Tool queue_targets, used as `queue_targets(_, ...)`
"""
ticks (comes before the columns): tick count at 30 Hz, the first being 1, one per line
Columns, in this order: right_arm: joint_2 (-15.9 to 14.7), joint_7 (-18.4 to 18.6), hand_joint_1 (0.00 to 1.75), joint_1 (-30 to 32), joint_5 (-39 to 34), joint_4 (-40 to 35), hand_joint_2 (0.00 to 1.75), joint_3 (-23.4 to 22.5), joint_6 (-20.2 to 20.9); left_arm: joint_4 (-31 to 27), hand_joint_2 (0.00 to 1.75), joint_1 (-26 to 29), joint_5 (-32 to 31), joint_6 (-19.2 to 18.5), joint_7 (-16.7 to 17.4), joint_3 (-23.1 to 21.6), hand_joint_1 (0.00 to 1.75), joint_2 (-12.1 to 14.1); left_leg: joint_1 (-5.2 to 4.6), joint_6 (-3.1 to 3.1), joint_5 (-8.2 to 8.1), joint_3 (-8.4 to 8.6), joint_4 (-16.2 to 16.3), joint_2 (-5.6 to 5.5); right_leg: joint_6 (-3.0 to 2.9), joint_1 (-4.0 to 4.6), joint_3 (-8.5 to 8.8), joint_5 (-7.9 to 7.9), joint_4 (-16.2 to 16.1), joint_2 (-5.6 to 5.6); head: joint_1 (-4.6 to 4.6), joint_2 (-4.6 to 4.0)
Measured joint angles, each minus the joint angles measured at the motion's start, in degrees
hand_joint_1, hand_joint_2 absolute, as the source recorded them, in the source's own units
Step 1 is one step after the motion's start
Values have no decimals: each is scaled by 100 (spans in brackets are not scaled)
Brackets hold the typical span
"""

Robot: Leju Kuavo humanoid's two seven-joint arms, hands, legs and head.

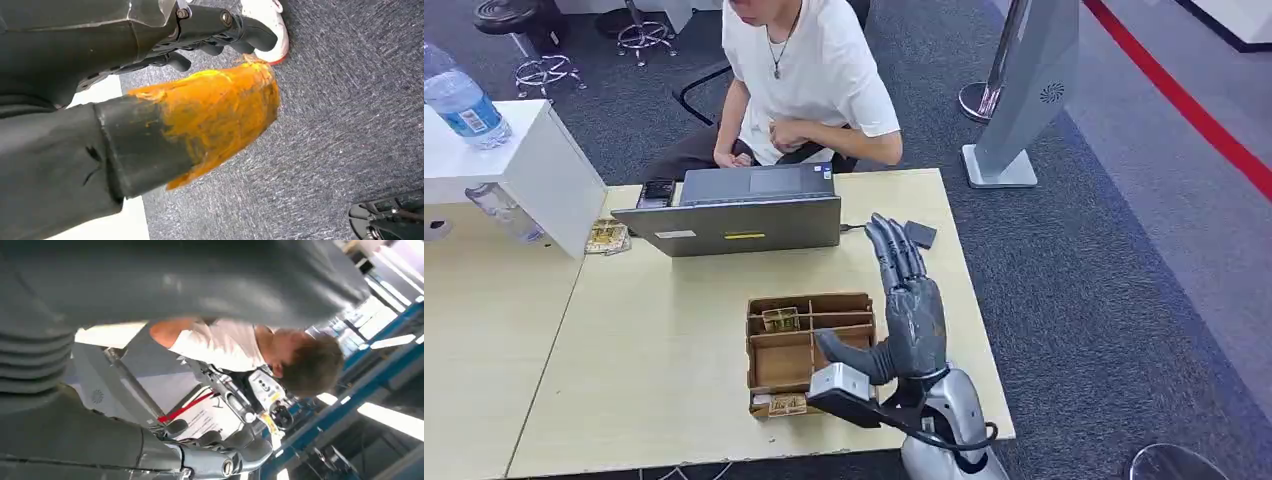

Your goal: Pass the card to the sensor for recognition and then transmit it.

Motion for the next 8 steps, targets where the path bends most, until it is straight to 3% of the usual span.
queue_targets(3,0,-346,0,278,-588,-250,0,-364,-2,0,0,2,46,13,0,0,0,-2,0,0,0,0,0,0,0,-1,0,0,-1,0,0,0)
queue_targets(8,0,-512,0,645,-1416,-411,0,-1168,-13,0,0,4,83,20,0,7,0,-2,-2,0,0,0,0,0,1,-2,1,1,-2,0,0,0)
